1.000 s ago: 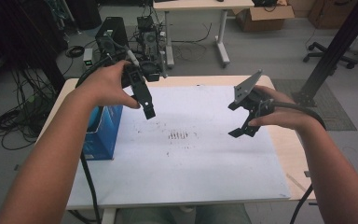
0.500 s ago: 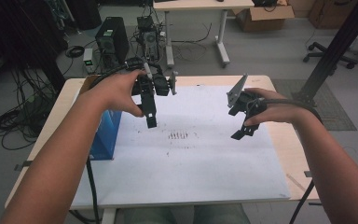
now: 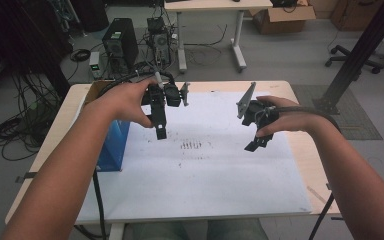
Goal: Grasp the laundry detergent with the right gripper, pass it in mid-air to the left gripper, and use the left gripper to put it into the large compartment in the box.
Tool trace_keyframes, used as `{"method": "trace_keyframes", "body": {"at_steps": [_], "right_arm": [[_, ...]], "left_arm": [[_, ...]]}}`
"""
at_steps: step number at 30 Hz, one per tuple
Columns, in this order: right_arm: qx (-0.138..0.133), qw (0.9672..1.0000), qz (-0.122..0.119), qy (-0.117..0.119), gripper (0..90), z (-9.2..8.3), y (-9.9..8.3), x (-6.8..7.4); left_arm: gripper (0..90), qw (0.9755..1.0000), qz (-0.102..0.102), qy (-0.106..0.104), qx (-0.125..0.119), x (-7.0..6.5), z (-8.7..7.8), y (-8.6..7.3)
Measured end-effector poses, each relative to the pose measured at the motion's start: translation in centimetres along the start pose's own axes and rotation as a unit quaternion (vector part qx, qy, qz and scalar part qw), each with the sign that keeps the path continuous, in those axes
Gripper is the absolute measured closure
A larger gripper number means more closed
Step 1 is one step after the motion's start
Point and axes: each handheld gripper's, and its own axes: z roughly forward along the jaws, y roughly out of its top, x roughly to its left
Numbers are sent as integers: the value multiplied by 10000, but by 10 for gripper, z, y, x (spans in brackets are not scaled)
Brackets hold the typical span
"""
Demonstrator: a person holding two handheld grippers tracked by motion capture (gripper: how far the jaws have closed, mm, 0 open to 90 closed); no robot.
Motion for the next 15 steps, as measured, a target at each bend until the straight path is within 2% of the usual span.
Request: {"method": "trace_keyframes", "body": {"at_steps": [15], "right_arm": [[0, 10000, 43, -32, 37, 1, 2, 3]], "left_arm": [[2, 10000, 20, 1, 6, -3, 0, 3]]}}
